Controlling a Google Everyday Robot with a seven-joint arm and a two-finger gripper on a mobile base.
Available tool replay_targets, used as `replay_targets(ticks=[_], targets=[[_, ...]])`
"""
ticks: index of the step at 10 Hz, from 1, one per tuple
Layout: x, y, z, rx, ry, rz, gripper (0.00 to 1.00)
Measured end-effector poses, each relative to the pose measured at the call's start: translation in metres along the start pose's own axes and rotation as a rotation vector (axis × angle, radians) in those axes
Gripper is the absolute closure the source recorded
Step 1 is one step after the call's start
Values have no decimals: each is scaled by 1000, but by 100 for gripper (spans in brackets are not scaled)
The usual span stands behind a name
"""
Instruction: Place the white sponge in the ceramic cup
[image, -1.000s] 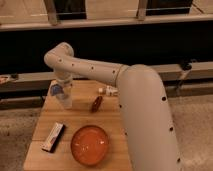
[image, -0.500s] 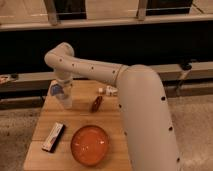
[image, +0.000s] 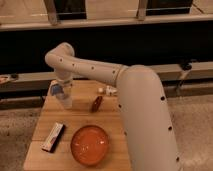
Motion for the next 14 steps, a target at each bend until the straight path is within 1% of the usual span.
replay_targets(ticks=[1, 3, 4, 6, 7, 9, 10, 11, 12, 14], targets=[[0, 0, 0, -1, -1, 1, 89], [0, 0, 0, -1, -4, 4, 76], [0, 0, 1, -2, -5, 6, 76], [1, -1, 1, -3, -8, 8, 69], [1, -1, 1, -3, -9, 10, 69], [1, -1, 1, -4, -11, 11, 62], [1, -1, 1, -5, -12, 12, 61], [1, -1, 1, -5, -13, 12, 54], [1, -2, 0, -6, -14, 13, 51], [1, -2, 0, -7, -16, 16, 51]])
